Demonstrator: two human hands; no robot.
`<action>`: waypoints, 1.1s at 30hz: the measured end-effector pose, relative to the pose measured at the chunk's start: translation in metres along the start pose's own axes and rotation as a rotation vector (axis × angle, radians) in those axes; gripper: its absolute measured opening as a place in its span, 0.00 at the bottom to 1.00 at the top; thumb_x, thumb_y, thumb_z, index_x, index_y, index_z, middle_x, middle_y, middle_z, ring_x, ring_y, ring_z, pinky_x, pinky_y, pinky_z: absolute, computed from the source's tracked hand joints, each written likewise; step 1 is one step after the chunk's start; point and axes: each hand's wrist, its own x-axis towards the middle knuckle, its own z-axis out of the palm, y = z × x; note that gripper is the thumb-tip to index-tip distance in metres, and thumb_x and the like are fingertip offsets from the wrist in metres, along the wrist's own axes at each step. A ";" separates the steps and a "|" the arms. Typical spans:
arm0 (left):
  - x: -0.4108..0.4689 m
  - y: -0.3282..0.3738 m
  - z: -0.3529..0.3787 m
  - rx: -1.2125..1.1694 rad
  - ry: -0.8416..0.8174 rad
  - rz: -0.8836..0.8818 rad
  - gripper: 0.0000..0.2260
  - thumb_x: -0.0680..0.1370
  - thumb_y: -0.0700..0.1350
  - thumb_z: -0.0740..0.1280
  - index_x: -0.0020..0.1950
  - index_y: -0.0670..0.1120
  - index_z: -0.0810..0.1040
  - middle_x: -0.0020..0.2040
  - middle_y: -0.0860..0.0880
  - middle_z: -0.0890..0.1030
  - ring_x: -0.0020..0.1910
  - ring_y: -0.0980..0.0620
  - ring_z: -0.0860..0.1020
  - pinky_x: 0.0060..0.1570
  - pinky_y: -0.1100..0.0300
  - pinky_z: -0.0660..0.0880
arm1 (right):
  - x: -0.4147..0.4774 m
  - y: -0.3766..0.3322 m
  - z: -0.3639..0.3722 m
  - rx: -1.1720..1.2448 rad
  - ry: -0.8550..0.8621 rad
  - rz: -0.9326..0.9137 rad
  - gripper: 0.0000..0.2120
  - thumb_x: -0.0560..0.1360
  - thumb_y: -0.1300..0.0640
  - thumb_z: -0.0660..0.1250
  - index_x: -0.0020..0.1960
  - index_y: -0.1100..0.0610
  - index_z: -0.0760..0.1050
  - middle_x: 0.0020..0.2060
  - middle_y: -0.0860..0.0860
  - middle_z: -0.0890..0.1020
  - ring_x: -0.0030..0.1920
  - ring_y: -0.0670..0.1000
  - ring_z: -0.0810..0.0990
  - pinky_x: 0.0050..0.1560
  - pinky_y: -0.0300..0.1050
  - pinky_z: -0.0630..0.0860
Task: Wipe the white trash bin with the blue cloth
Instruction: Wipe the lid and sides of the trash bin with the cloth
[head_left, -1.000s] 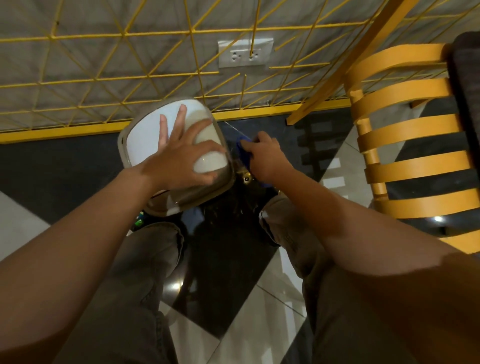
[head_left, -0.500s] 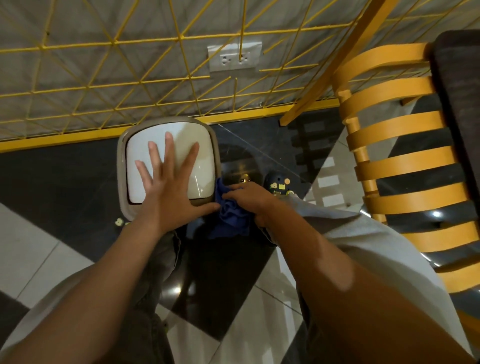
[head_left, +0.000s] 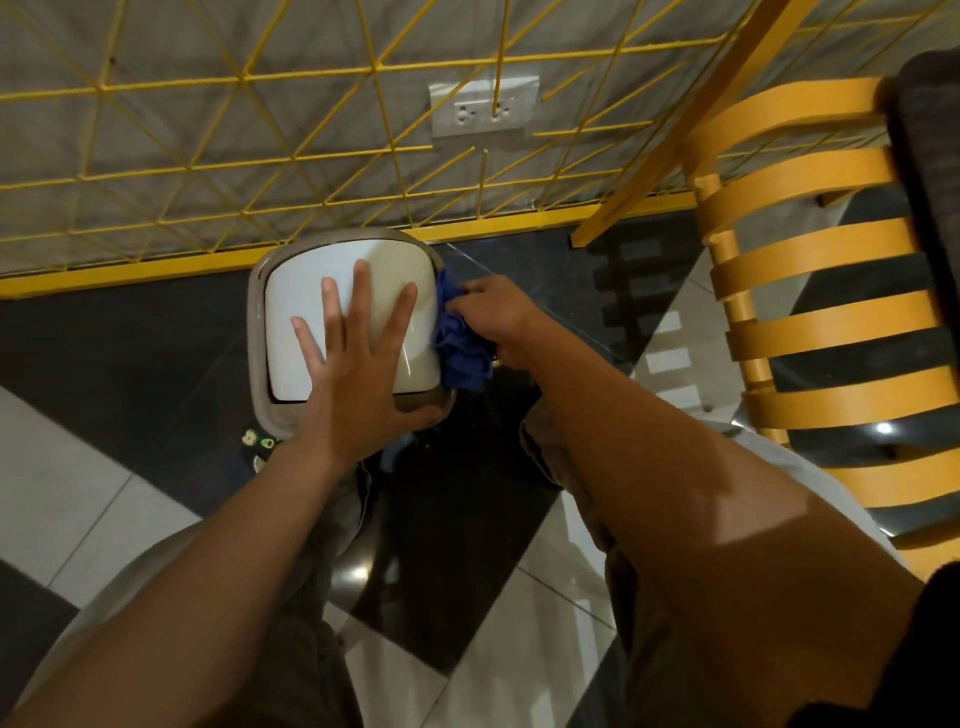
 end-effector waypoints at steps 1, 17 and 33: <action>0.000 0.001 0.000 -0.006 -0.001 -0.003 0.48 0.62 0.70 0.64 0.75 0.49 0.53 0.75 0.35 0.52 0.72 0.30 0.53 0.58 0.27 0.60 | -0.003 0.004 0.001 -0.039 -0.005 0.006 0.08 0.74 0.67 0.60 0.42 0.65 0.77 0.33 0.56 0.76 0.34 0.52 0.76 0.35 0.42 0.76; 0.000 0.001 -0.002 -0.103 -0.029 -0.010 0.46 0.61 0.67 0.62 0.75 0.52 0.51 0.76 0.39 0.49 0.74 0.33 0.47 0.62 0.28 0.53 | 0.025 -0.023 0.004 -0.223 0.057 -0.079 0.09 0.76 0.65 0.56 0.42 0.63 0.73 0.36 0.58 0.76 0.39 0.56 0.76 0.43 0.51 0.76; 0.000 -0.022 -0.014 -0.042 -0.165 0.145 0.53 0.64 0.67 0.69 0.71 0.62 0.31 0.75 0.50 0.35 0.73 0.39 0.34 0.68 0.34 0.40 | -0.047 0.054 0.036 -0.169 -0.114 0.103 0.11 0.75 0.66 0.59 0.35 0.58 0.71 0.32 0.54 0.74 0.33 0.50 0.73 0.31 0.39 0.71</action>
